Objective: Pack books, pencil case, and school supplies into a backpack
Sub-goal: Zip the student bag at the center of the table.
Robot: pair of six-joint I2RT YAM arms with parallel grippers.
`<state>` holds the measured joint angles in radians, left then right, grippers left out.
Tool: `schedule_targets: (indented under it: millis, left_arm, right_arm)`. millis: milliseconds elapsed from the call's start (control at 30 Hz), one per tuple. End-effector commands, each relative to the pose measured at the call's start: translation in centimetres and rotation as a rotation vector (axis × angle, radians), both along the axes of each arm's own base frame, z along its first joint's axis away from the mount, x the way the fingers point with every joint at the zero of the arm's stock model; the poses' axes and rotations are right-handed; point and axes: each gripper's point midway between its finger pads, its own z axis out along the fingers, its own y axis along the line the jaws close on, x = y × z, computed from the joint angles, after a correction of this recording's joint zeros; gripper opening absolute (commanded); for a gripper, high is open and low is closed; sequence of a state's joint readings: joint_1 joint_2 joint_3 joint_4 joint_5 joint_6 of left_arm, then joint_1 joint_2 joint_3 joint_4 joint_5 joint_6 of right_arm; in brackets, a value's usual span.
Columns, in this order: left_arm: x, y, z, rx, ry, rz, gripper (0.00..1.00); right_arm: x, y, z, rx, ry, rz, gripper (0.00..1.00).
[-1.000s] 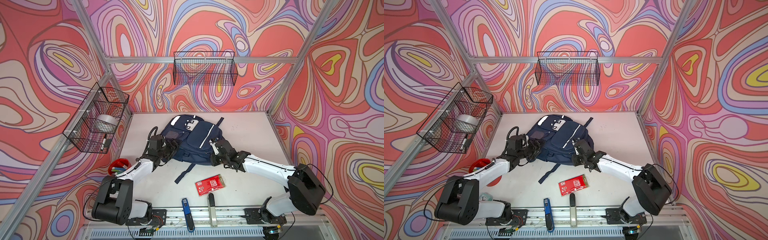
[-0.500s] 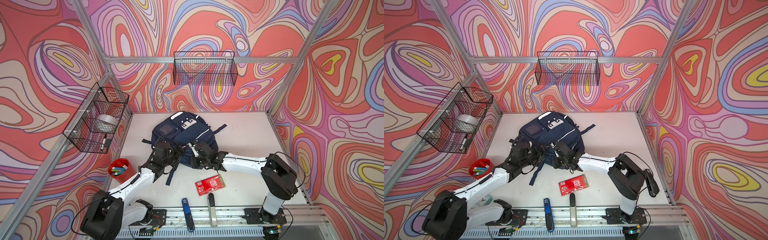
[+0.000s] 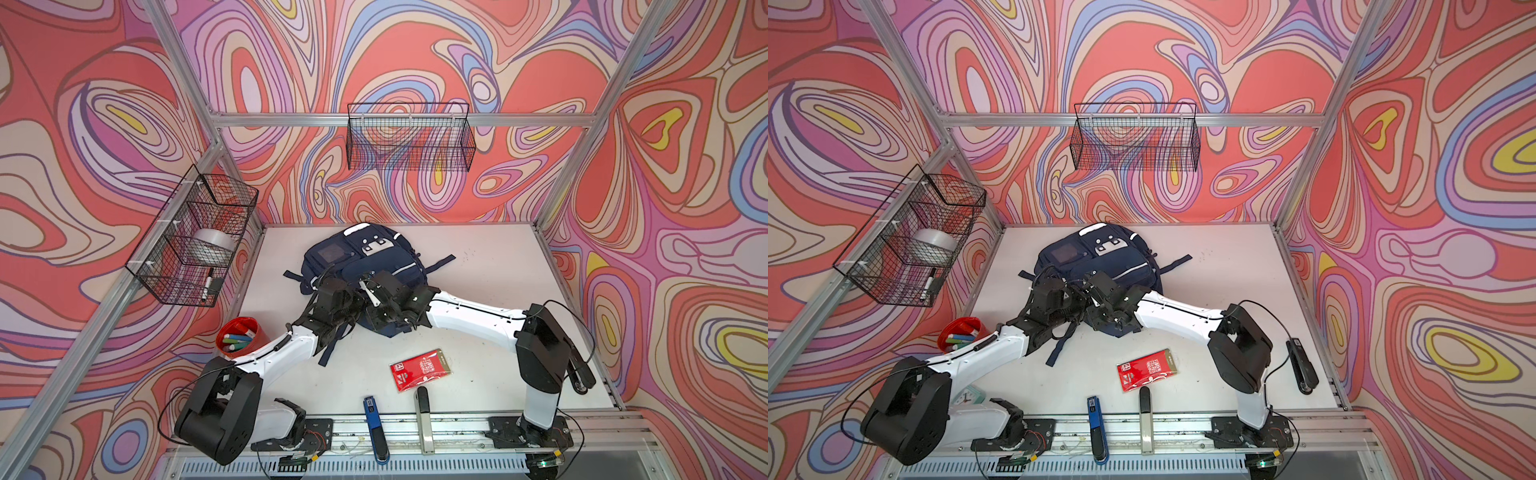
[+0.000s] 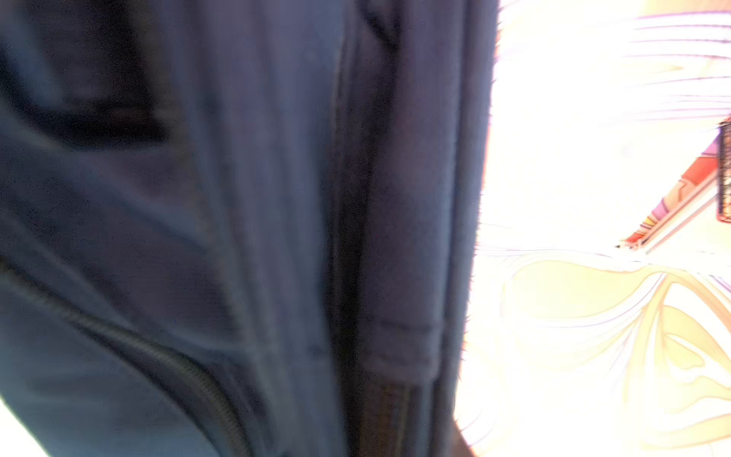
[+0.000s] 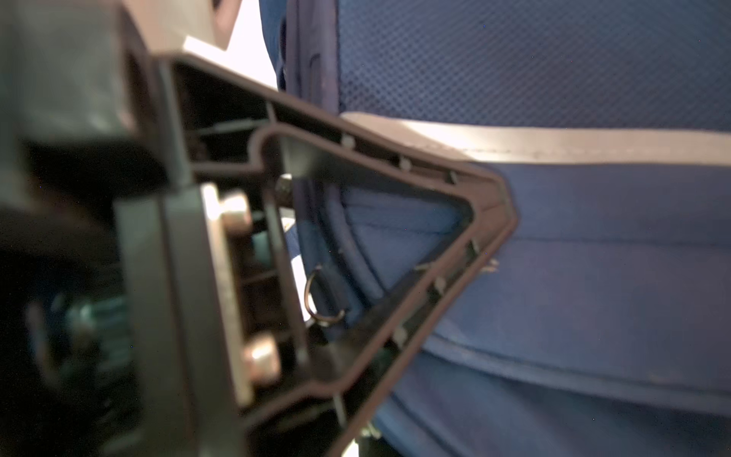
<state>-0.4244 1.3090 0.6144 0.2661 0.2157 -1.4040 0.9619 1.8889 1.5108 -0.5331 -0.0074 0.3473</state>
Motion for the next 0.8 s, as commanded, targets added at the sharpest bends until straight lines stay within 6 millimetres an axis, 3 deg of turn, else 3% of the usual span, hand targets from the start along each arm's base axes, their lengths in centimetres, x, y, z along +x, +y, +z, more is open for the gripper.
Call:
schedule_targets:
  millis: [0,67,167,267,367,433,467,533,567,633,767]
  left_arm:
    - [0.7,-0.3,1.7,0.011,-0.046,-0.004,0.17]
    - [0.4,0.3,1.0,0.043,-0.022,0.008,0.04]
    - [0.2,0.9,0.2,0.041,-0.001,0.023,0.01]
    - [0.4,1.3,0.2,0.076,-0.008,0.028,0.11]
    - [0.7,1.3,-0.8,0.103,0.004,0.020,0.22]
    - [1.0,0.6,-1.2,0.080,-0.006,0.001,0.23]
    - [1.1,0.3,-1.7,0.064,0.009,-0.005,0.19]
    - [1.2,-0.1,-1.6,0.038,-0.003,-0.010,0.00]
    - [1.2,0.1,-1.4,0.041,-0.006,0.000,0.00]
    - [1.0,0.8,-0.7,0.074,-0.021,0.014,0.00]
    - [0.7,2.3,0.8,0.135,-0.034,0.033,0.00]
  right_arm:
    - [0.2,1.6,3.2,0.053,-0.077,0.062,0.00]
    - [-0.1,0.9,2.4,0.053,-0.060,0.040,0.00]
    - [-0.7,-1.0,1.7,0.051,-0.043,-0.008,0.00]
    - [-1.4,-2.5,1.6,0.066,-0.025,-0.040,0.00]
    - [-1.9,-2.2,1.8,0.115,-0.006,-0.037,0.00]
    - [-2.2,-1.4,2.4,0.153,0.004,-0.020,0.00]
    - [-2.2,-1.2,2.8,0.167,0.000,-0.016,0.00]
    - [-2.1,-1.2,3.0,0.159,-0.007,-0.017,0.00]
    - [-2.0,-1.5,2.7,0.138,-0.009,-0.024,0.00]
    - [-1.9,-3.0,2.1,0.091,-0.024,-0.050,0.00]
    - [-1.4,-7.8,0.4,0.028,-0.002,-0.142,0.00]
